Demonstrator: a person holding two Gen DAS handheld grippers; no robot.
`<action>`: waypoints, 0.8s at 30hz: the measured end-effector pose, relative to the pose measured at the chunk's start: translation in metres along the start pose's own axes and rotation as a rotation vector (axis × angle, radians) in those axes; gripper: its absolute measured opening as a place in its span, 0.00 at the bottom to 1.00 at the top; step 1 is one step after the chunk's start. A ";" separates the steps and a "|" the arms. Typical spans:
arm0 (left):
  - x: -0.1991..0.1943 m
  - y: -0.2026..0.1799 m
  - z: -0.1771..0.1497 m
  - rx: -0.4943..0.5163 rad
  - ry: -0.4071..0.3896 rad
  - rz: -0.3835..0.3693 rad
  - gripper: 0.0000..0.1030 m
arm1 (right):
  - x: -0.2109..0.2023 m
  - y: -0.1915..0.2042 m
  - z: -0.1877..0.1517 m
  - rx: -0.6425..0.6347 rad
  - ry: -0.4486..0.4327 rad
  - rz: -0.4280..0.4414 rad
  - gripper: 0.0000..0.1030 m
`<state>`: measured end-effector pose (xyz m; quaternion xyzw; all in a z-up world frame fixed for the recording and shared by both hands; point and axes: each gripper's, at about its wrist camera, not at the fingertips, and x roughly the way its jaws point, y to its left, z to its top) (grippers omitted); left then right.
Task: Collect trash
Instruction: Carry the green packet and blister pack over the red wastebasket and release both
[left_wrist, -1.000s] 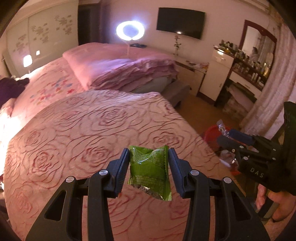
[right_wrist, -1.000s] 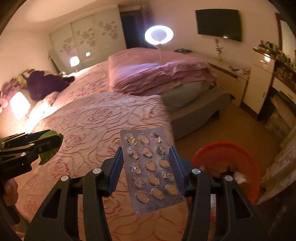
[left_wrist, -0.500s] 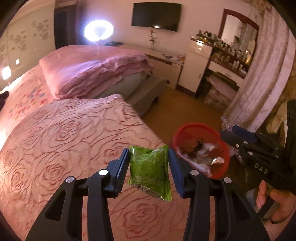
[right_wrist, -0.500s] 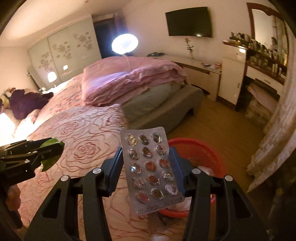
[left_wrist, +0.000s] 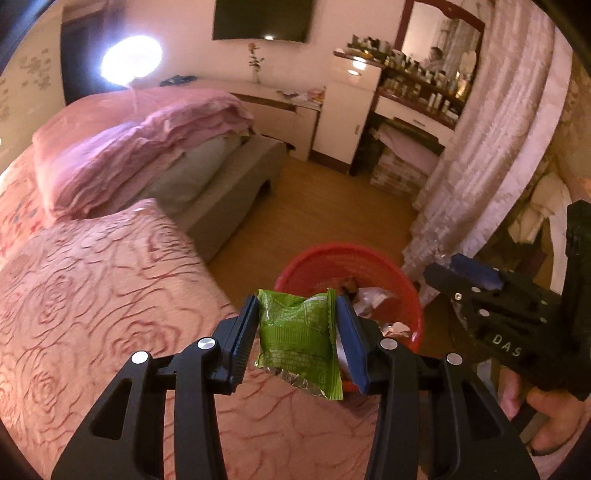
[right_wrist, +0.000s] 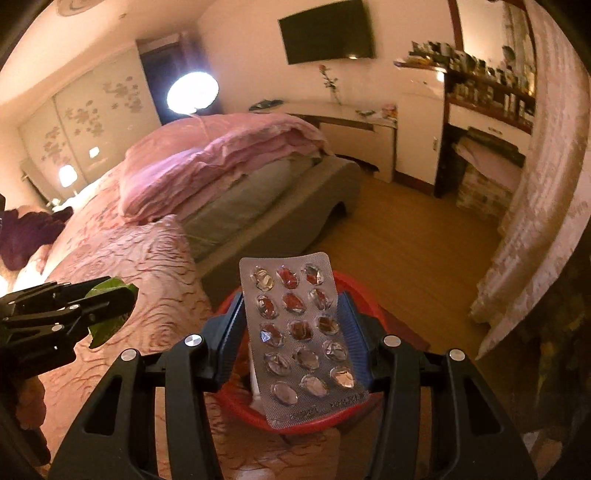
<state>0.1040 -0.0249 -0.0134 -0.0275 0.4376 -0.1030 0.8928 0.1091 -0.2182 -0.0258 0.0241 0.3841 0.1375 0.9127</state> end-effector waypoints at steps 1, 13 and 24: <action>0.007 -0.003 0.002 0.003 0.010 -0.008 0.40 | 0.005 -0.007 -0.001 0.019 0.013 -0.006 0.47; 0.063 -0.017 0.013 -0.014 0.105 -0.061 0.43 | 0.054 -0.026 -0.009 0.059 0.121 -0.016 0.49; 0.064 -0.012 0.013 -0.029 0.104 -0.077 0.63 | 0.067 -0.026 -0.017 0.068 0.142 0.000 0.72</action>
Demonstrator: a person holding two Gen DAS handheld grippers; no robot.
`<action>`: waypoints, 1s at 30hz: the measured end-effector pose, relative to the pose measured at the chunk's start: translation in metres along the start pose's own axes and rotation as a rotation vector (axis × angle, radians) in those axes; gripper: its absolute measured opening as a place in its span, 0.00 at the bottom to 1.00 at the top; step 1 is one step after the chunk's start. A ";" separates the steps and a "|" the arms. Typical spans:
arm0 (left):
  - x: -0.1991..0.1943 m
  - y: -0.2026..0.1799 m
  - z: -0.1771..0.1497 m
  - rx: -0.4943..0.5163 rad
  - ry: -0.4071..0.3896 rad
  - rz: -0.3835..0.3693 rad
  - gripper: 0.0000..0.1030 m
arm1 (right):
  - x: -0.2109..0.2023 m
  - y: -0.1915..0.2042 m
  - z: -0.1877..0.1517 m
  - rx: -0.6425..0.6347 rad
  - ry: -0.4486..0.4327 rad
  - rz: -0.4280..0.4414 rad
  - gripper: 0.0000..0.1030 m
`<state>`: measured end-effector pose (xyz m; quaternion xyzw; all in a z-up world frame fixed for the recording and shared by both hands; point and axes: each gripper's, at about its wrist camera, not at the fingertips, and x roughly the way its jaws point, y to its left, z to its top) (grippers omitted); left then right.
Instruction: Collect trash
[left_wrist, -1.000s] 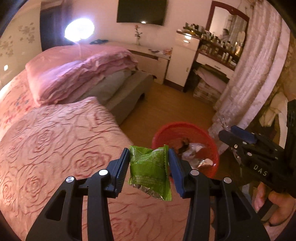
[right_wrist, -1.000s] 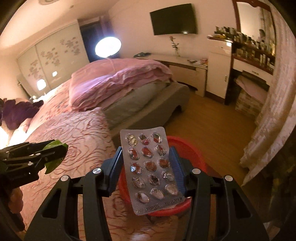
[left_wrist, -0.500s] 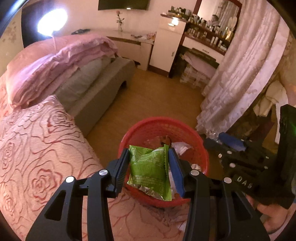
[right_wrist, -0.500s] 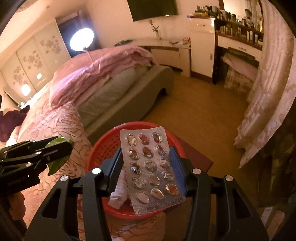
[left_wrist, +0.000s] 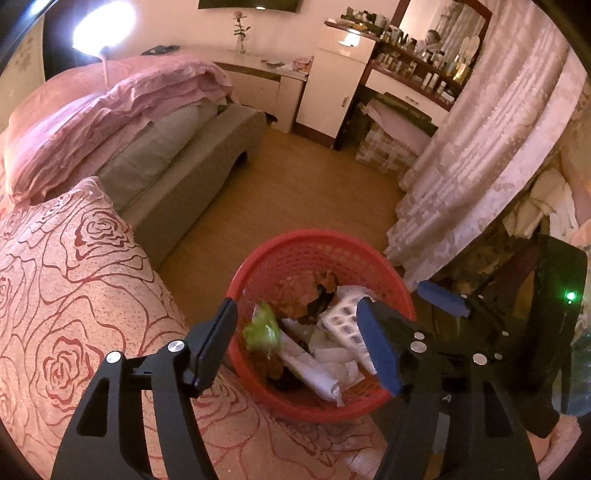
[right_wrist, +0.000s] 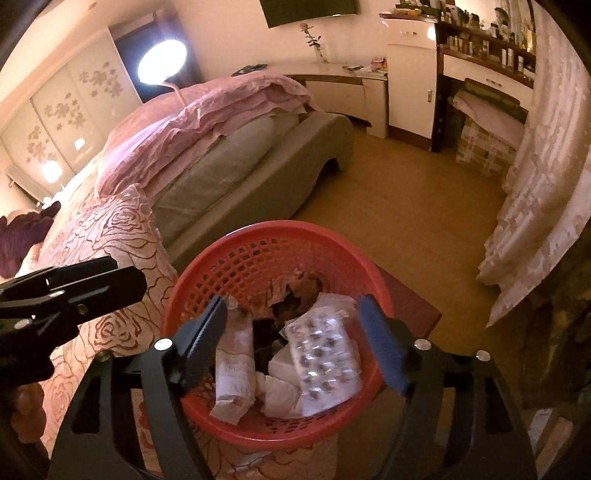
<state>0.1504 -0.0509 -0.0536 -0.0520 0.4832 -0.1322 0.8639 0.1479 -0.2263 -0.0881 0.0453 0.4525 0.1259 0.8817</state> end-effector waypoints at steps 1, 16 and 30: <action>-0.002 -0.001 0.000 0.004 -0.004 0.005 0.63 | -0.001 -0.001 -0.001 0.006 -0.001 0.000 0.72; -0.053 -0.002 -0.017 0.048 -0.127 0.131 0.73 | -0.052 0.004 -0.019 0.053 -0.090 -0.073 0.87; -0.119 0.012 -0.060 0.013 -0.258 0.278 0.81 | -0.109 0.048 -0.038 0.013 -0.195 -0.097 0.93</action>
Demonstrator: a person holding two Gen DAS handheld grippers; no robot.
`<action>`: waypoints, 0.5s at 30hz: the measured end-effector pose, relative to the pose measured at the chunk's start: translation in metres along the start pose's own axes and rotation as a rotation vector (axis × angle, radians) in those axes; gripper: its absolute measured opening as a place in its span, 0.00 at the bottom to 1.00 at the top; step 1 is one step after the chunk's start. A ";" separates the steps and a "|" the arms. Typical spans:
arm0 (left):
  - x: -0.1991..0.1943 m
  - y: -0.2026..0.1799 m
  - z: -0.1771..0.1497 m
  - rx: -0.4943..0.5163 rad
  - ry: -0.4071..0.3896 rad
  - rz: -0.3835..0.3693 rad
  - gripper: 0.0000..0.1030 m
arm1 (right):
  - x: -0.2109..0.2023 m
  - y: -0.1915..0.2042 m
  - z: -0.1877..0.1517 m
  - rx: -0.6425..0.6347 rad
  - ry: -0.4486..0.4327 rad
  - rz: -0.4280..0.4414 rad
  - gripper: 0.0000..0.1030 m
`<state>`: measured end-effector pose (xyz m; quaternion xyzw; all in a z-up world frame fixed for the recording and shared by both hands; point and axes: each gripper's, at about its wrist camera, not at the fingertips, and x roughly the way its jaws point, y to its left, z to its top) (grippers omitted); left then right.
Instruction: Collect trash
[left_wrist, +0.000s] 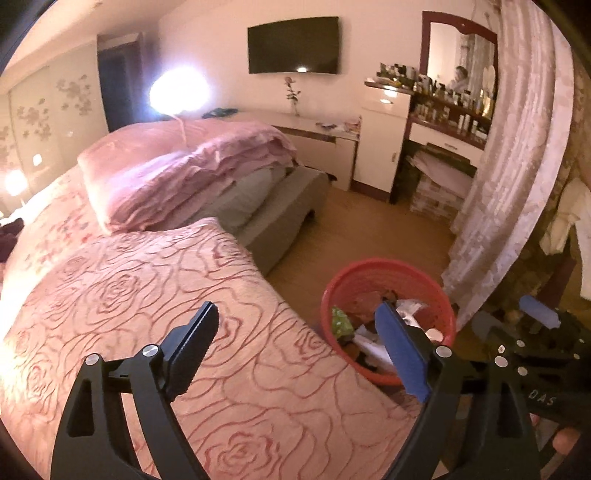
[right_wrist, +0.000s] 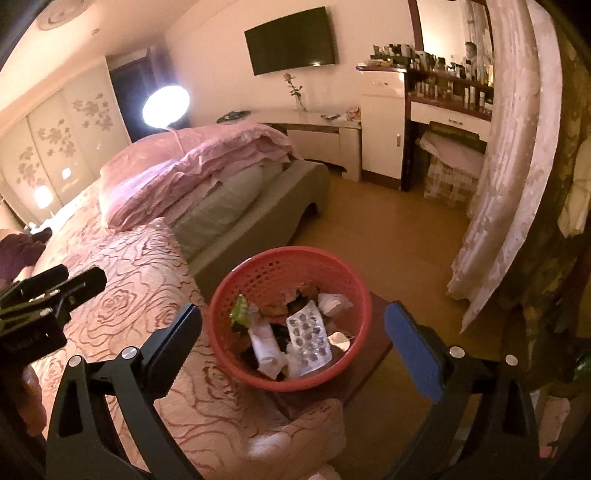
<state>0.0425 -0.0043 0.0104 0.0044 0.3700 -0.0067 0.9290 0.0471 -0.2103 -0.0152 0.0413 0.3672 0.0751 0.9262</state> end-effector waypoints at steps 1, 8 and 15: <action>-0.004 0.001 -0.004 -0.001 -0.004 0.004 0.81 | -0.002 0.003 -0.001 -0.002 -0.002 0.004 0.93; -0.016 0.009 -0.014 -0.024 -0.012 0.020 0.82 | -0.013 0.016 -0.007 -0.015 -0.024 0.025 0.93; -0.022 0.015 -0.019 -0.049 -0.016 0.031 0.85 | -0.021 0.021 -0.008 -0.015 -0.039 0.026 0.93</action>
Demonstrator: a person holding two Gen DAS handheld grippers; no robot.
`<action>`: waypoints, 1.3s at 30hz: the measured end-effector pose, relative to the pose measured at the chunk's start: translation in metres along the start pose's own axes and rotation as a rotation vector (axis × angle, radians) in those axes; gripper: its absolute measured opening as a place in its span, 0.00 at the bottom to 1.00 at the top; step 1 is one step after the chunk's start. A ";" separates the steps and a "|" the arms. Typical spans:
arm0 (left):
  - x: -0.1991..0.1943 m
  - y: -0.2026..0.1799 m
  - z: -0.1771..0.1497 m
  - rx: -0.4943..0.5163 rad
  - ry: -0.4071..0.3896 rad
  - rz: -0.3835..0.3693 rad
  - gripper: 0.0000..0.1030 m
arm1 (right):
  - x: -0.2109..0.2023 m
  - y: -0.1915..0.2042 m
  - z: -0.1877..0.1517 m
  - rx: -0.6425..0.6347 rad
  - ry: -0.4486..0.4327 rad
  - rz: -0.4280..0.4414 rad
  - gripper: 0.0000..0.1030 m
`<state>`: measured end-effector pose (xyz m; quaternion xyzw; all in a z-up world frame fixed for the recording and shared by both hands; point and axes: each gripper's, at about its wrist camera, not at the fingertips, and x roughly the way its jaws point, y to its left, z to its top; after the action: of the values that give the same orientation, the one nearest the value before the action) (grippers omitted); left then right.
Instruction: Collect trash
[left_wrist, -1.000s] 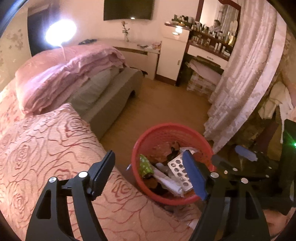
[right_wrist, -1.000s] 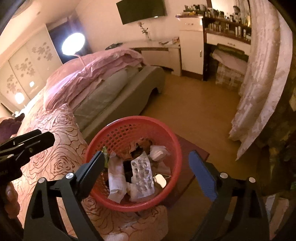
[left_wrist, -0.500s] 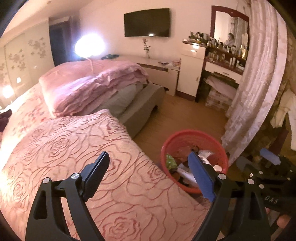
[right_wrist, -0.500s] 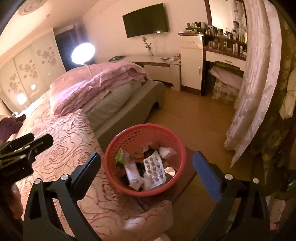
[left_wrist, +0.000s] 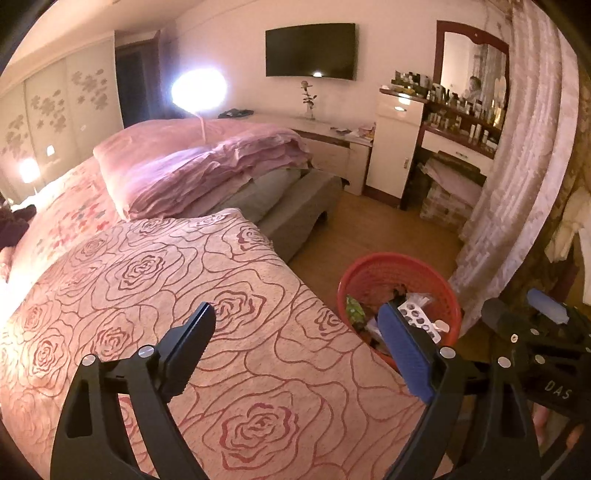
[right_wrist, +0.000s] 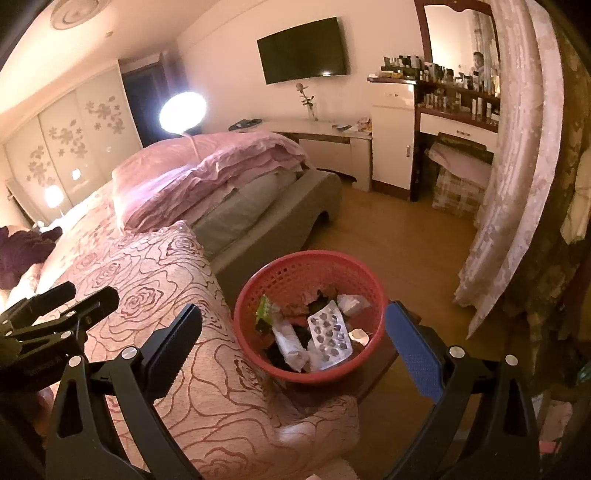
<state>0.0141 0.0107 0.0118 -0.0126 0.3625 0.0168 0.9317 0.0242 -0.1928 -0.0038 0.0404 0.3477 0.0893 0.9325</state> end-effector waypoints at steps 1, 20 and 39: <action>0.000 0.001 0.000 -0.002 0.000 0.001 0.85 | -0.001 0.001 0.000 0.001 -0.001 0.000 0.93; -0.001 -0.001 -0.004 -0.003 0.003 0.003 0.87 | -0.003 0.007 -0.002 -0.010 0.005 0.007 0.93; 0.001 -0.001 -0.009 -0.005 0.009 0.004 0.87 | 0.000 0.010 -0.006 -0.015 0.011 0.005 0.93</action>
<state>0.0087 0.0094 0.0047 -0.0145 0.3666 0.0196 0.9301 0.0192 -0.1833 -0.0067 0.0339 0.3519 0.0941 0.9307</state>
